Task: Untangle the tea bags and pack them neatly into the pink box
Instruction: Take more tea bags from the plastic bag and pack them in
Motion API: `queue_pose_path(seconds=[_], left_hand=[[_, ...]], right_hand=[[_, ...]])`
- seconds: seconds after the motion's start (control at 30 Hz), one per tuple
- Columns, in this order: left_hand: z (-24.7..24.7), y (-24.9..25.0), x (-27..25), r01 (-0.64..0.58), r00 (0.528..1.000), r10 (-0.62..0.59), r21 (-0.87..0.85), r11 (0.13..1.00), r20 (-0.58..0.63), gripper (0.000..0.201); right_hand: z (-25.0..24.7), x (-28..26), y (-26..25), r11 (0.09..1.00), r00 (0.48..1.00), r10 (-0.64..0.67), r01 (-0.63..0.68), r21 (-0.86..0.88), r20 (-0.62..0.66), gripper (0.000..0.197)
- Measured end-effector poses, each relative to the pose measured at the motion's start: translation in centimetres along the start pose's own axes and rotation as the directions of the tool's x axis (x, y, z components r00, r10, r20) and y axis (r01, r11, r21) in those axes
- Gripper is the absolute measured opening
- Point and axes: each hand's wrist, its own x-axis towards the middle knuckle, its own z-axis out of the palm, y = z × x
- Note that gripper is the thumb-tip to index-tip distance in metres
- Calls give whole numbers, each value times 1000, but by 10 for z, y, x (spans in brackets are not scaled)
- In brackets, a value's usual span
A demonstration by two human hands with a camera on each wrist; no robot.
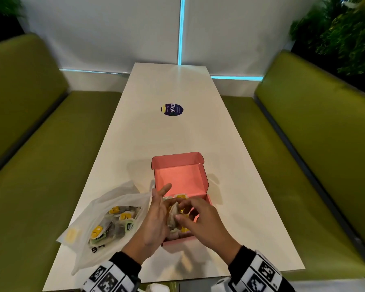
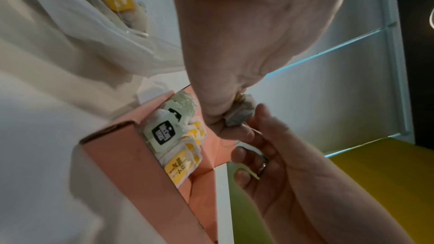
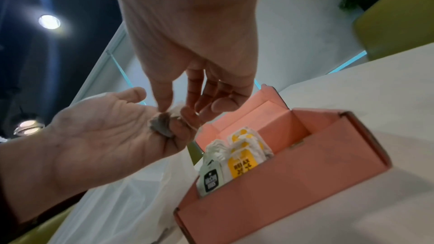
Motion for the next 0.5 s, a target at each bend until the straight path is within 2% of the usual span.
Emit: queue_pose_path(seconds=[0.1,0.27,0.37,0.5], left_hand=[[-1,0,-1,16,1000,-16,19,1000,5,69],[-2,1,-4,77,996,-78,26,997,30,60],[-5,0,-8,91,995,-97,142,986,38,46],[-13,-6,-10,40,999,-39,326,944,-12,34]], right_hand=[[-5,5,-2,994,998,64,-63,84,-9,22],[-15,9,-4,997,992,76,-73,-30,100,28],[-23,13,-9,994,991,85,-76,-84,106,26],[-33,15,-15,975,985,100,-69,-210,139,18]])
